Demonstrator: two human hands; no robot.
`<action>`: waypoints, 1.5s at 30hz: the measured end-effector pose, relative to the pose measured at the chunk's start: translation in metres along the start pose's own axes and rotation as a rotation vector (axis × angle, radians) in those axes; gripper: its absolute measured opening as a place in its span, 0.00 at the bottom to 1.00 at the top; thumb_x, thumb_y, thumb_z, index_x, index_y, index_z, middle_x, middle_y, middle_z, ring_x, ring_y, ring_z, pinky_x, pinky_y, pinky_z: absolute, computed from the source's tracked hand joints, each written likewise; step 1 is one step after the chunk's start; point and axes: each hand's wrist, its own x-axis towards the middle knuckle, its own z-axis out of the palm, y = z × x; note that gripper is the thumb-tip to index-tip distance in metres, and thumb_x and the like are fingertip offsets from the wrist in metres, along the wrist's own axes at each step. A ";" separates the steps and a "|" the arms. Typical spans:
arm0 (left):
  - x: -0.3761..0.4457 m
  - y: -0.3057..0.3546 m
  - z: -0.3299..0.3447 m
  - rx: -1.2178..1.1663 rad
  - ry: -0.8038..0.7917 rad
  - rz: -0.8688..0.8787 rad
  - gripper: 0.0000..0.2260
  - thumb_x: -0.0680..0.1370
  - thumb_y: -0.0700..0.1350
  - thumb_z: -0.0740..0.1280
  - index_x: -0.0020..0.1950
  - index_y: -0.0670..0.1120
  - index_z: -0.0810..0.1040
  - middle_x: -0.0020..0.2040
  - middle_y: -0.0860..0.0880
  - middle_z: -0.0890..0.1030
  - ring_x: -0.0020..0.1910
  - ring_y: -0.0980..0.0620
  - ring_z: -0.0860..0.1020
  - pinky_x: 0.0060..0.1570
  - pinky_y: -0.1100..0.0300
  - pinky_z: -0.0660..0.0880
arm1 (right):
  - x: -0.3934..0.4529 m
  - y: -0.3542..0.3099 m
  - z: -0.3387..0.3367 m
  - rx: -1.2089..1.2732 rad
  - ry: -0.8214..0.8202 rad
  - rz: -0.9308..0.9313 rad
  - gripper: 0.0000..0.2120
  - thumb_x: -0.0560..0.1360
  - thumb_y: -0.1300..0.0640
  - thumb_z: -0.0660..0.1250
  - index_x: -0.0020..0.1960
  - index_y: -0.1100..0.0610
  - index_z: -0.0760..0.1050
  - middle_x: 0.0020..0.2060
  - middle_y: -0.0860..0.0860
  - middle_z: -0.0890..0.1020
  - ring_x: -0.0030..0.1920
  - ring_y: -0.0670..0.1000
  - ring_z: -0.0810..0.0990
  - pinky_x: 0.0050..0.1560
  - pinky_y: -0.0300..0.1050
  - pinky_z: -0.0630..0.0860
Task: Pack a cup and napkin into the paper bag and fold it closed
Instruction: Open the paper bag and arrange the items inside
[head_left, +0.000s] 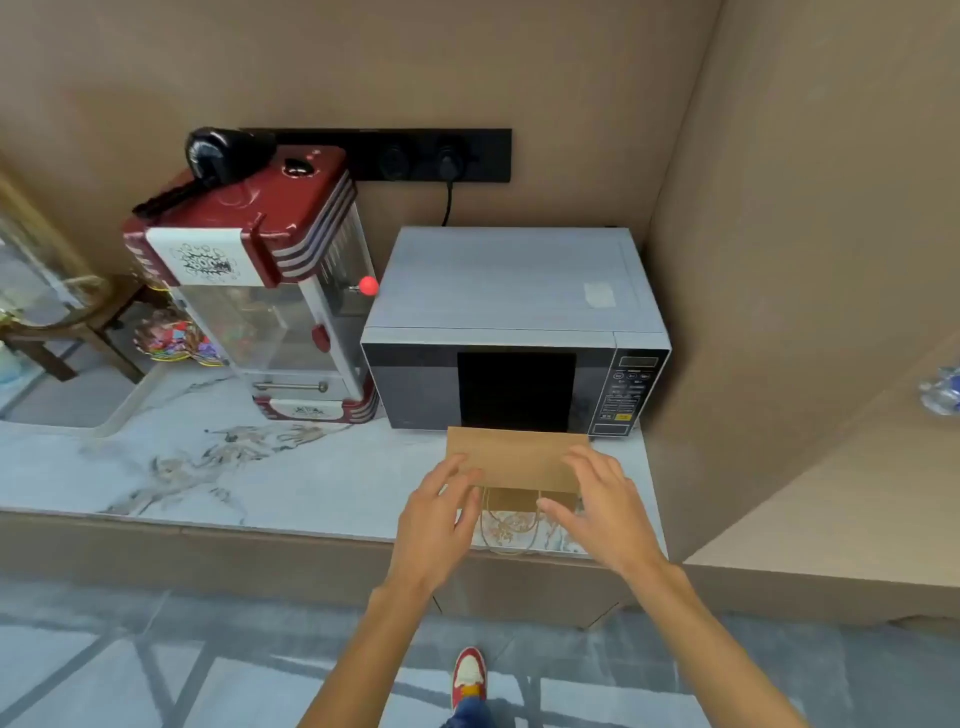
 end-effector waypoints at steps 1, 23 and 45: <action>0.005 -0.007 0.000 -0.031 0.004 -0.017 0.13 0.81 0.49 0.59 0.63 0.55 0.77 0.71 0.56 0.71 0.66 0.56 0.72 0.59 0.57 0.76 | 0.005 0.001 0.002 0.056 -0.005 0.026 0.32 0.74 0.36 0.65 0.72 0.52 0.67 0.72 0.46 0.69 0.73 0.48 0.63 0.71 0.48 0.66; 0.069 -0.065 0.023 -0.142 -0.224 -0.254 0.48 0.67 0.58 0.77 0.78 0.55 0.52 0.79 0.54 0.57 0.76 0.51 0.59 0.70 0.49 0.67 | 0.057 0.021 0.038 -0.092 -0.108 0.138 0.49 0.66 0.48 0.79 0.77 0.42 0.52 0.79 0.43 0.49 0.77 0.52 0.52 0.73 0.57 0.62; 0.080 -0.056 0.001 -0.653 -0.380 -0.459 0.46 0.60 0.72 0.71 0.74 0.63 0.60 0.75 0.55 0.62 0.74 0.52 0.61 0.72 0.49 0.64 | 0.107 0.037 -0.037 0.329 -0.328 0.186 0.11 0.75 0.41 0.67 0.50 0.44 0.84 0.46 0.37 0.85 0.51 0.38 0.80 0.57 0.45 0.77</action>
